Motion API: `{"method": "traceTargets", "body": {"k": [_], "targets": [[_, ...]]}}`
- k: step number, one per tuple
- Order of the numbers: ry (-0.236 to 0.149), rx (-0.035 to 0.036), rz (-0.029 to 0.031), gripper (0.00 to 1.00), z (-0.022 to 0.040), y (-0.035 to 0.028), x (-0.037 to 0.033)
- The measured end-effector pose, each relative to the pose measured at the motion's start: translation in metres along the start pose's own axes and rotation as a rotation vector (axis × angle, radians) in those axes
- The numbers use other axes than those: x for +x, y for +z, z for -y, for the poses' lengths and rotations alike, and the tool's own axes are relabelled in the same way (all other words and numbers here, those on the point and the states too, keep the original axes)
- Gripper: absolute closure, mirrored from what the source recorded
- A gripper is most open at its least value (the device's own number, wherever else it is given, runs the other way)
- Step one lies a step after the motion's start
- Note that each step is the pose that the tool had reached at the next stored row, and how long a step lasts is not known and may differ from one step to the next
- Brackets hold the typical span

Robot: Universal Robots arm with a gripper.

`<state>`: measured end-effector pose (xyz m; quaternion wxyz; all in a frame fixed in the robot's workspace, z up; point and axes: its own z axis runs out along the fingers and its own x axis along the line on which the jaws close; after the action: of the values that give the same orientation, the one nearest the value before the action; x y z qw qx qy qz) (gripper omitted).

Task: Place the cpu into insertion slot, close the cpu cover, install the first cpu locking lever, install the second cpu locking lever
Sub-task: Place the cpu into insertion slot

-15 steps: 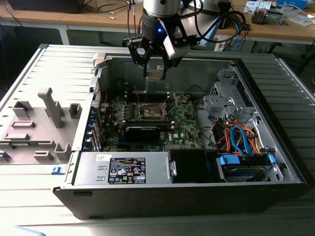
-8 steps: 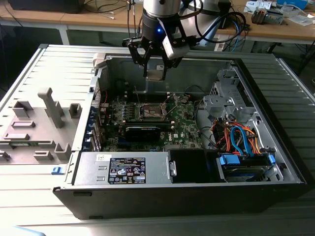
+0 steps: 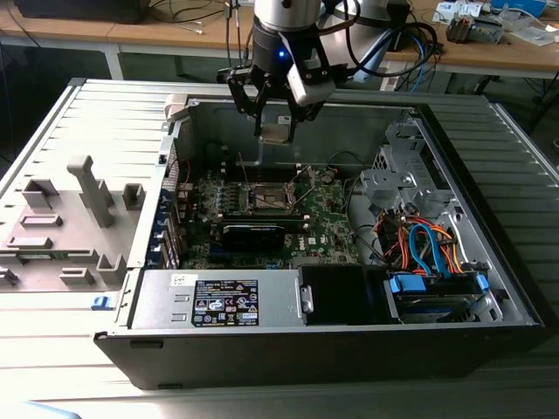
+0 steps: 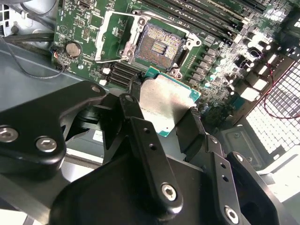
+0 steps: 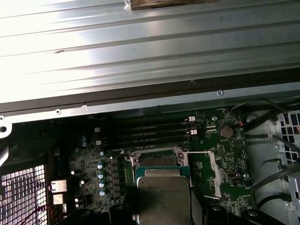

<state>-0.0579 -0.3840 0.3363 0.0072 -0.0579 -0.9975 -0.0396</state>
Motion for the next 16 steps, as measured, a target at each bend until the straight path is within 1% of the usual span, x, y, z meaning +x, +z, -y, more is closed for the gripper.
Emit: {"method": "traceTargets", "body": {"k": [16], "targets": [[0.045, -0.0008, 0.0035, 0.45, 0.0001, 0.0006, 0.0000]]}}
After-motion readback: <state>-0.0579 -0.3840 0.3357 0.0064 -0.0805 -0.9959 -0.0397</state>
